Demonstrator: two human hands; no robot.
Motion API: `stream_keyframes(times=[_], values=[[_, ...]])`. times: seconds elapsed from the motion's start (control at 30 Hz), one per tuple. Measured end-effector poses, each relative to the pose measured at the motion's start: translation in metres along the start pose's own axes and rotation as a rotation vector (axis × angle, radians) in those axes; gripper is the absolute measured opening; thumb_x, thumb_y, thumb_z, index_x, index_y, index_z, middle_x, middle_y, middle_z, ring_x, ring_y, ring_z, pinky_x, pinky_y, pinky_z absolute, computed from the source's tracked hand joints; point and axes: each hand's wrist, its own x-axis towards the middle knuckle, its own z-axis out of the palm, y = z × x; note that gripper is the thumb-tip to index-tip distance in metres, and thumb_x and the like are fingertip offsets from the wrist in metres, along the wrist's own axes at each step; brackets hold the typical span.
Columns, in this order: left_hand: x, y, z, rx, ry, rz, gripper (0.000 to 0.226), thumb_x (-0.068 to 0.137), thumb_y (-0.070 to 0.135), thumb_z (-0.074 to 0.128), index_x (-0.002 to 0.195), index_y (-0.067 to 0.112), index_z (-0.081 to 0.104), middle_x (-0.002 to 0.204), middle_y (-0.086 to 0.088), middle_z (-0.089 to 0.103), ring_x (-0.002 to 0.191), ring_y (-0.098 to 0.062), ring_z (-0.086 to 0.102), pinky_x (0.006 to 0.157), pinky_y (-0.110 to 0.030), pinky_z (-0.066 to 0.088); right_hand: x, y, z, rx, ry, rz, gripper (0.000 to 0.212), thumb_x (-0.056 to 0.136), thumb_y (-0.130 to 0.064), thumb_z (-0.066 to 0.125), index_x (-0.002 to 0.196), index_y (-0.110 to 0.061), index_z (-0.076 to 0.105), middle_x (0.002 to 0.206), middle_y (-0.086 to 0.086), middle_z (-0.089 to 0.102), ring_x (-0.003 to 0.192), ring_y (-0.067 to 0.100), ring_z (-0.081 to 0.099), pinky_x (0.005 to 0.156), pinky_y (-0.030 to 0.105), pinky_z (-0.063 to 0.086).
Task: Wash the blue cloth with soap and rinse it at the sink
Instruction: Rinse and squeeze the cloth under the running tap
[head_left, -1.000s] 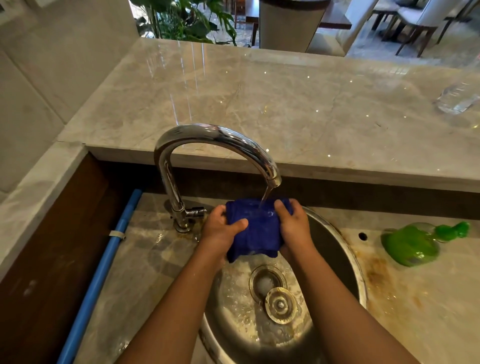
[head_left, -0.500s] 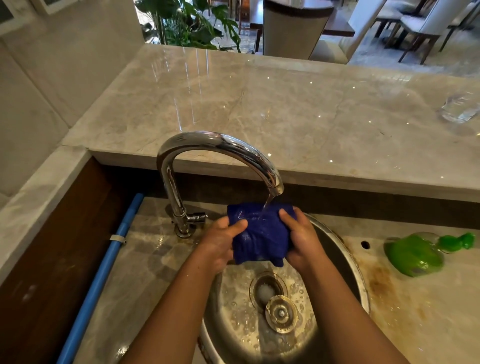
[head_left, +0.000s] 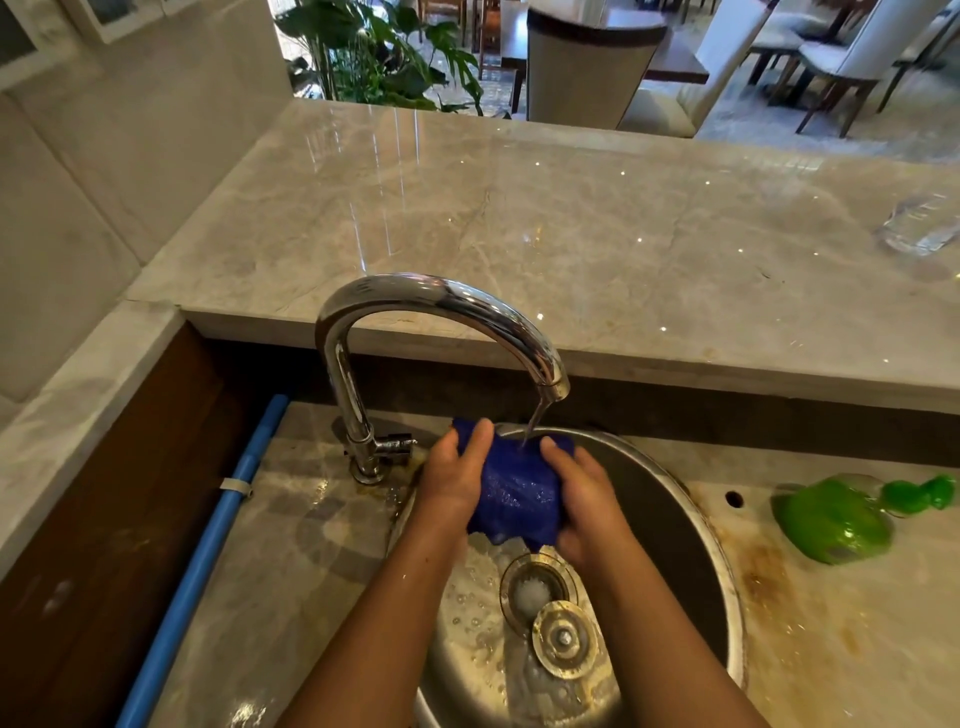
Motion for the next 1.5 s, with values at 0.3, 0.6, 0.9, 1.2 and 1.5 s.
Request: stream_keyframes(times=[0.3,0.6,0.9,1.2,1.5], values=[[-0.002,-0.020,0.022,-0.267,-0.023,-0.206,0.041,0.098,0.046,0.049,0.098,0.010,0.068,0.088,-0.010,0.073,0.084,-0.024,0.069,0.081,-0.040,0.056,-0.020,0.019,0.035,-0.654,0.175,-0.710,0.018,0.097,-0.022,0.055,0.081,-0.018,0.061,0.071,0.000,0.064,0.062,0.007,0.058,0.059,0.020,0.046],[-0.001,-0.020,0.017,-0.260,-0.020,-0.026,0.037,0.094,0.021,0.064,0.129,0.020,0.055,0.118,-0.009,0.067,0.104,-0.031,0.068,0.086,-0.051,0.058,-0.001,0.019,0.008,-0.524,0.253,-0.581,0.023,0.100,-0.005,0.045,0.092,-0.024,0.055,0.083,-0.008,0.060,0.068,0.002,0.059,0.057,0.010,0.047],[-0.006,-0.015,0.025,-0.192,-0.032,-0.137,0.037,0.098,0.047,0.049,0.115,0.017,0.062,0.100,-0.009,0.071,0.089,-0.023,0.069,0.071,-0.035,0.054,-0.006,0.024,0.031,-0.627,0.240,-0.745,0.017,0.099,-0.022,0.054,0.084,-0.017,0.057,0.070,-0.004,0.060,0.061,0.003,0.055,0.054,0.014,0.043],[-0.001,-0.012,0.007,-0.129,-0.099,0.002,0.027,0.092,0.013,0.065,0.116,0.023,0.059,0.113,-0.005,0.069,0.101,-0.027,0.069,0.090,-0.053,0.057,0.020,0.014,0.002,-0.145,0.164,-0.205,0.012,0.099,-0.020,0.056,0.107,-0.014,0.063,0.098,0.012,0.071,0.088,0.028,0.069,0.075,0.042,0.059],[0.002,-0.019,0.022,-0.072,0.022,-0.095,0.025,0.100,0.040,0.050,0.110,0.022,0.064,0.110,-0.012,0.072,0.098,-0.029,0.070,0.086,-0.048,0.057,-0.015,0.015,0.024,-0.480,0.149,-0.695,0.011,0.099,-0.022,0.053,0.091,-0.018,0.059,0.081,0.000,0.065,0.072,0.013,0.061,0.070,0.031,0.051]])
